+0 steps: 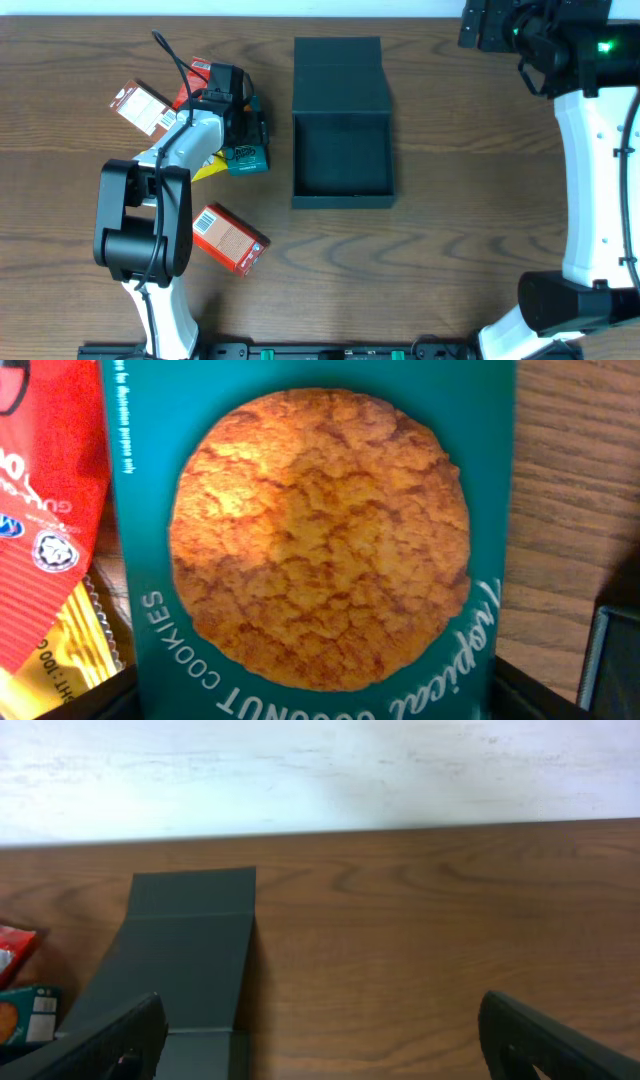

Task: Pack container
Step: 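Reach the left gripper to the teal cookie box and grasp it, then carry the teal cookie box with the left gripper into the black box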

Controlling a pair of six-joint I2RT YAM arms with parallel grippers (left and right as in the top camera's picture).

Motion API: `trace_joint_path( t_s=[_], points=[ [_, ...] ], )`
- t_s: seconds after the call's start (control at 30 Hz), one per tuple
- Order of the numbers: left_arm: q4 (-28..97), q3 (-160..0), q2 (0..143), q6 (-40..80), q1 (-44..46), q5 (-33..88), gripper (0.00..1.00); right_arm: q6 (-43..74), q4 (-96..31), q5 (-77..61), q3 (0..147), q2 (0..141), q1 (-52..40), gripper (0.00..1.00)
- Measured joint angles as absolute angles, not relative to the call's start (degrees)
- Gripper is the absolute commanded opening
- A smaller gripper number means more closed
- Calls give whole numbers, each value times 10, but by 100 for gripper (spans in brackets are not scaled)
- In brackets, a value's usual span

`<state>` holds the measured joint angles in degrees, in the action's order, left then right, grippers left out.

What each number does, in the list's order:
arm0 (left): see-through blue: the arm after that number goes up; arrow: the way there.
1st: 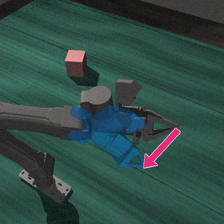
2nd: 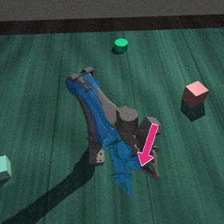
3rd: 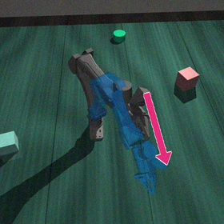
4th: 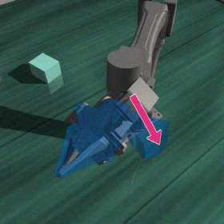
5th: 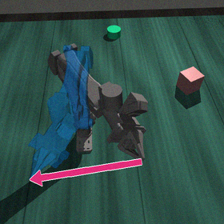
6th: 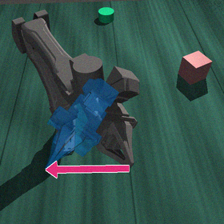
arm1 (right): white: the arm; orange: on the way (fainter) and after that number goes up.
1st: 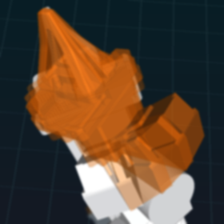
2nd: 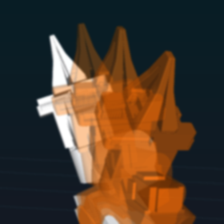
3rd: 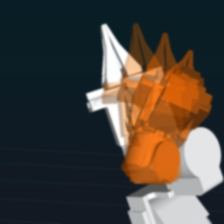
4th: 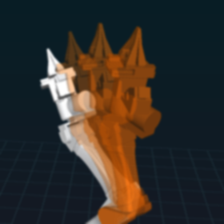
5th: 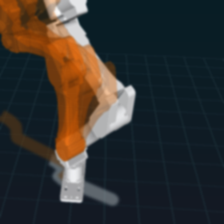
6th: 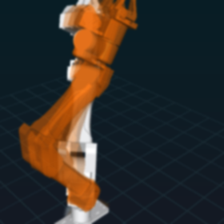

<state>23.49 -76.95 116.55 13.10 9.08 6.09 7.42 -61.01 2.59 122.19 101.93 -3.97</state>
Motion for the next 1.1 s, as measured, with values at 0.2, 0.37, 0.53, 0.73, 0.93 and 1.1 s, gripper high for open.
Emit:
trace_joint_path(
  t_s=[0.2, 0.37, 0.53, 0.73, 0.93, 1.1],
  points=[
    [236, -773, 1166, 137, 91, 89, 66, 74, -610, 26, 1222, 1019, -40, 99],
    [291, -812, 1169, 148, 92, 128, 59, 74, -610, 26, 1222, 1019, -39, 99],
    [374, -925, 1170, 147, 110, 132, 56, 74, -612, 26, 1222, 1019, -28, 99],
    [429, -1030, 1166, 143, 171, 102, 64, 74, -624, 26, 1222, 1019, -27, 99],
    [464, -1039, 1165, 170, 271, 97, 63, 76, -629, 26, 1222, 1019, -13, 99],
    [487, -1039, 1165, 213, 324, 97, 73, 83, -634, 26, 1222, 1019, 11, 99]
  ],
)
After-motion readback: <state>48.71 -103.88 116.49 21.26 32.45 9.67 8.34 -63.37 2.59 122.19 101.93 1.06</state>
